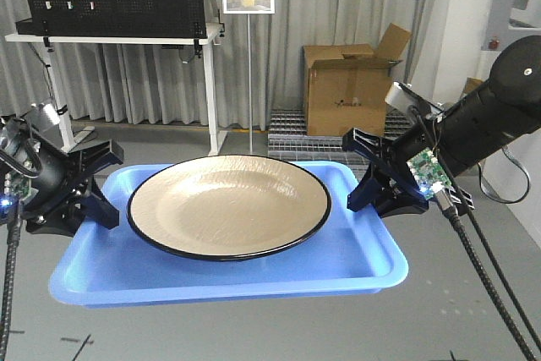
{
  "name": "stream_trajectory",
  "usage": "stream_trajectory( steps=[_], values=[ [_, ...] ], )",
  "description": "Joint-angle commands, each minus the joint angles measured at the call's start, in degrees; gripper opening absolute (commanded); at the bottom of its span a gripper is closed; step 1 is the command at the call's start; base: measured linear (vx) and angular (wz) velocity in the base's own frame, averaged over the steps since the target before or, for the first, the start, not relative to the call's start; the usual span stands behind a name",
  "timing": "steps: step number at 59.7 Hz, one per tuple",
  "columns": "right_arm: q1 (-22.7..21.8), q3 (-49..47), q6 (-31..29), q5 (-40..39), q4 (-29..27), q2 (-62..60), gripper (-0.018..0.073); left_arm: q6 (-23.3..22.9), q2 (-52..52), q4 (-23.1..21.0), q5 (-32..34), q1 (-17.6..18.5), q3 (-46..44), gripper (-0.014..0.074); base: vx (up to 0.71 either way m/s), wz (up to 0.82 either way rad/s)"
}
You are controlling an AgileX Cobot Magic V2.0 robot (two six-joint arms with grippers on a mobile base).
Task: Place disk in tray to left cabinet
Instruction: 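Carry the tray with both grippers while driving toward the white cabinet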
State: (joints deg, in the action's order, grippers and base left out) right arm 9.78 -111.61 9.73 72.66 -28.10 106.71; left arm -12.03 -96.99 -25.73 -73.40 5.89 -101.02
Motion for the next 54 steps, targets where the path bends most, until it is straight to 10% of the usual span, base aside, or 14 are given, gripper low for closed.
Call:
stream_trajectory(
  steps=[1,54],
  values=[
    [1.7,-2.1,-0.2,0.4,-11.3,-3.4,-0.0004,-0.9,3.2,-12.0,2.9,1.8,-2.2,0.0000,0.66,0.03],
    [1.7,-2.1,-0.2,0.4,-11.3,-3.4,-0.0004,-0.9,3.2,-12.0,2.9,1.8,-2.2,0.0000,0.63,-0.03]
  ],
)
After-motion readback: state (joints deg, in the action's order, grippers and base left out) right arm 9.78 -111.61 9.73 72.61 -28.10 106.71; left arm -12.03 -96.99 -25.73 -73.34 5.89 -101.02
